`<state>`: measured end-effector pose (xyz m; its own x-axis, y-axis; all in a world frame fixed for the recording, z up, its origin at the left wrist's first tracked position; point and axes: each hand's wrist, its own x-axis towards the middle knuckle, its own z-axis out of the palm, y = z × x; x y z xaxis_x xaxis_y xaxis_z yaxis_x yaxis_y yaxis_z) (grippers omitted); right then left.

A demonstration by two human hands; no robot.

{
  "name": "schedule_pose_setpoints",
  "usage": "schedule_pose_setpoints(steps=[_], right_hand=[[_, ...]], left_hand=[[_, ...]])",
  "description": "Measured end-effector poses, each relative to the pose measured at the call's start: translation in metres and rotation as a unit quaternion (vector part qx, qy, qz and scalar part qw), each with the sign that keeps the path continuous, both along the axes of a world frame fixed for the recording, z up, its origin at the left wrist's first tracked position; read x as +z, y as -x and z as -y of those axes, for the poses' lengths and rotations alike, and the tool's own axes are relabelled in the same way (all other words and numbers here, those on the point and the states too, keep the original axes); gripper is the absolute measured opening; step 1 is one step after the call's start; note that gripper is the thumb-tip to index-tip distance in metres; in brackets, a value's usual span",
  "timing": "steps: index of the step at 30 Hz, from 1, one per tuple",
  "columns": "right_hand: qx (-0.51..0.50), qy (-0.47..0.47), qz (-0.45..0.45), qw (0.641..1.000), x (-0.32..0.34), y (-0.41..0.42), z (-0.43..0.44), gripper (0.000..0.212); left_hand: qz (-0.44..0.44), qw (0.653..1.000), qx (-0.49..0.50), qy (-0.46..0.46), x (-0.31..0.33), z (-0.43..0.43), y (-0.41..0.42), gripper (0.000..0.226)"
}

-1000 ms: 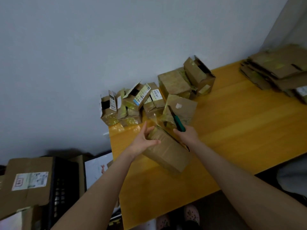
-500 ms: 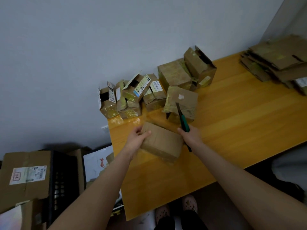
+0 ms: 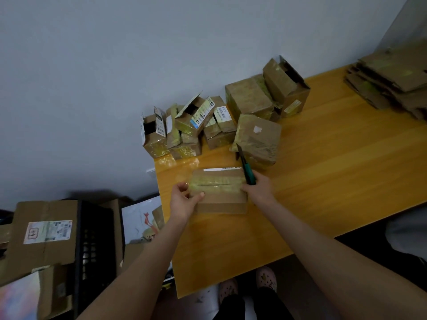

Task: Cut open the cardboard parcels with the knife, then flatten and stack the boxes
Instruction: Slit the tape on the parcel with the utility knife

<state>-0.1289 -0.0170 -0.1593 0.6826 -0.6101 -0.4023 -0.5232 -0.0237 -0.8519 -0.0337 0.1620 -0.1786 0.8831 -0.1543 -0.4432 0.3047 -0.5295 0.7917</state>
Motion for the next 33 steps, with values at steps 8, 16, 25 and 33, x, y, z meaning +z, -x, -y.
schedule_pose_setpoints(steps=[8, 16, 25, 33], right_hand=[[-0.027, -0.009, -0.010, 1.000, -0.011, -0.005, 0.011, 0.021], [0.107, 0.113, -0.041, 0.987, -0.014, -0.021, 0.043, 0.042], [0.055, 0.130, -0.104, 0.984, -0.025, -0.018, 0.100, 0.045], [0.162, 0.104, -0.061, 0.979, -0.017, 0.022, 0.052, 0.036]], left_hand=[[0.292, 0.855, -0.343, -0.255, 0.026, 0.028, -0.002, 0.110], [0.181, 0.684, -0.548, -0.446, 0.008, 0.079, -0.020, 0.132], [0.231, 0.708, -0.487, -0.457, 0.005, 0.072, -0.033, 0.137], [0.175, 0.744, -0.501, -0.406, 0.007, 0.071, -0.042, 0.136]])
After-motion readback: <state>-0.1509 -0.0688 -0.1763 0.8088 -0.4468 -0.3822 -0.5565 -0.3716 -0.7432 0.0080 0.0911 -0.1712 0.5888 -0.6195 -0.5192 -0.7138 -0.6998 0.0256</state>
